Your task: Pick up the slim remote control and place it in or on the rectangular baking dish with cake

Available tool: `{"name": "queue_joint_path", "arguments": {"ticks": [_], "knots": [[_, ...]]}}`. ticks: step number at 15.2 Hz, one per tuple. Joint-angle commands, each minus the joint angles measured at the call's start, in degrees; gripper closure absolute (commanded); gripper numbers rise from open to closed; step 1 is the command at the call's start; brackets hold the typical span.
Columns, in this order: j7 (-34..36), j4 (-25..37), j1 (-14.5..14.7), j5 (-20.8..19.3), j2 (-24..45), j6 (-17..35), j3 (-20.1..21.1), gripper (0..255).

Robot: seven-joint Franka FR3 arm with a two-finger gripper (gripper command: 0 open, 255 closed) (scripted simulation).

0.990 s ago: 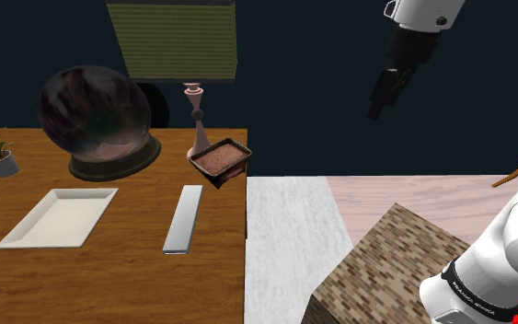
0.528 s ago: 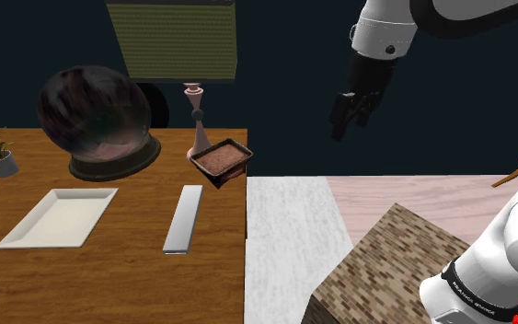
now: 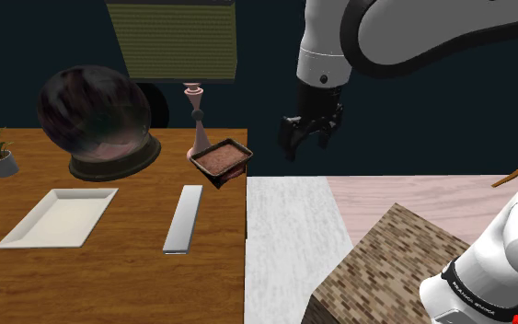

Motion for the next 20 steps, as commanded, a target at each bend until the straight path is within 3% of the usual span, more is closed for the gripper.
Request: {"name": "queue_joint_path", "arguments": {"ticks": [1, 6, 11, 15, 20], "knots": [[4.3, 1.3, -0.3, -0.2, 3.5, 2.2, 2.7, 0], [15.6, 7.6, -1.6, -3.7, 14.7, 6.0, 8.8, 0], [28.1, 16.2, -1.4, -11.2, 27.8, 8.0, 13.1, 0], [37.7, 24.8, 1.5, -18.4, 39.0, 7.7, 13.7, 0], [46.6, 38.1, 7.9, -25.3, 52.4, 5.1, 11.2, 0]]}}
